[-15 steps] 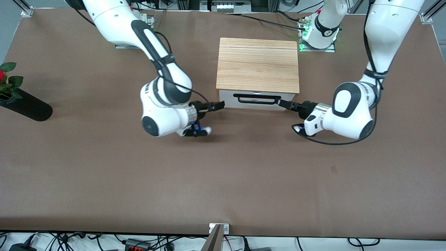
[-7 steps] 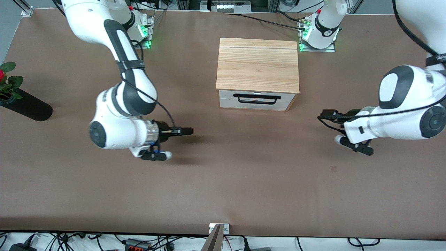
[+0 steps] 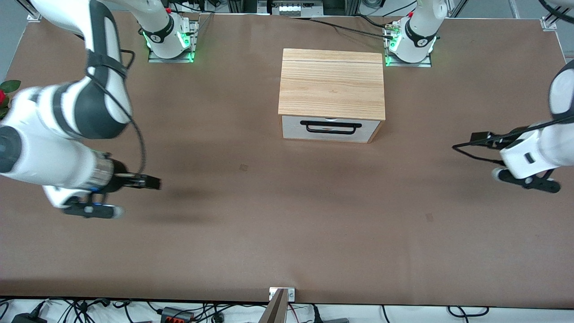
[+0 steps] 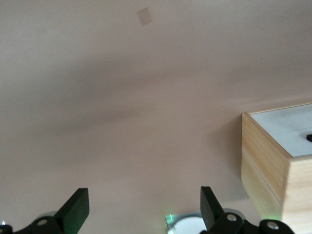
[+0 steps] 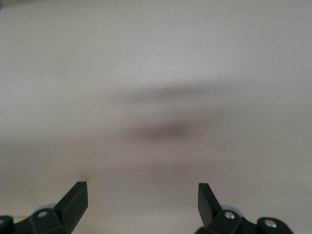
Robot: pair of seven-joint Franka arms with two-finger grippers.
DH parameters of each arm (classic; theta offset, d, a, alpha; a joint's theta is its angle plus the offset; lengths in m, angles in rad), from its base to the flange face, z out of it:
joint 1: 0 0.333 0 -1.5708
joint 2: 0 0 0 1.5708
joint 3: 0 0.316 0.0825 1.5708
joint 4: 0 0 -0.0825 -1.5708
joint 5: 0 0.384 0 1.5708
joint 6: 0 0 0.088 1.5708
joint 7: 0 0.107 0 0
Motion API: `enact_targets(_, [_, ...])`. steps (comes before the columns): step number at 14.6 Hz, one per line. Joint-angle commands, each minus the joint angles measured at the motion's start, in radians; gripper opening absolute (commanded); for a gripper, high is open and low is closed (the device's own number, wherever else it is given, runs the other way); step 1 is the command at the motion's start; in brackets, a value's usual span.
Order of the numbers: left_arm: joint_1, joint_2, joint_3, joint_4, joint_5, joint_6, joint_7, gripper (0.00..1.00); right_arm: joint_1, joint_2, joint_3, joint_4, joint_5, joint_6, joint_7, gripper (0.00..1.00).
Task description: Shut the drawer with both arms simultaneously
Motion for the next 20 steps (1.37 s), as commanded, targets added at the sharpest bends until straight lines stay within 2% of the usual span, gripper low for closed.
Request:
enact_targets(1, [-0.01,-0.03,0.018,0.045,-0.002,-0.072,-0.09,1.0,-0.028,-0.074,-0.016,0.003,-0.024,-0.023,-0.001,1.0])
enact_targets(2, [-0.024,-0.074,0.045,-0.029,-0.029,-0.058,-0.115,1.0,-0.057,-0.088,-0.014,-0.002,-0.019,-0.028,-0.005,1.0])
enact_targets(4, [-0.027,-0.203,0.075,-0.2,-0.083,0.067,-0.185,1.0,-0.091,-0.137,0.004,-0.042,-0.022,-0.02,-0.008,1.0])
enact_targets(5, [-0.033,-0.285,0.088,-0.317,-0.091,0.176,-0.216,1.0,-0.124,-0.192,0.056,-0.116,-0.03,-0.005,-0.013,1.0])
enact_targets(6, [-0.043,-0.347,0.099,-0.398,-0.093,0.277,-0.222,1.0,-0.184,-0.245,0.145,-0.182,-0.067,0.029,-0.062,1.0])
enact_targets(8, [-0.054,-0.421,0.113,-0.52,-0.102,0.463,-0.213,1.0,-0.352,-0.305,0.371,-0.253,-0.191,0.043,-0.108,1.0])
enact_targets(9, [-0.068,-0.438,0.127,-0.557,-0.117,0.523,-0.213,1.0,-0.449,-0.33,0.489,-0.282,-0.24,0.04,-0.108,1.0])
enact_targets(10, [-0.08,-0.452,0.145,-0.576,-0.126,0.555,-0.213,1.0,-0.512,-0.364,0.574,-0.331,-0.277,0.047,-0.11,1.0])
enact_targets(12, [-0.093,-0.485,0.148,-0.611,-0.125,0.553,-0.208,1.0,-0.531,-0.44,0.589,-0.433,-0.297,0.078,-0.116,1.0])
enact_targets(14, [-0.091,-0.489,0.13,-0.589,-0.122,0.47,-0.213,1.0,-0.527,-0.546,0.59,-0.551,-0.384,0.092,-0.117,1.0])
enact_targets(16, [-0.093,-0.466,0.122,-0.543,-0.116,0.456,-0.213,1.0,-0.531,-0.554,0.59,-0.55,-0.407,0.083,-0.16,1.0])
enact_targets(20, [-0.093,-0.455,0.115,-0.535,-0.116,0.453,-0.175,1.0,-0.523,-0.563,0.59,-0.544,-0.414,0.061,-0.159,1.0])
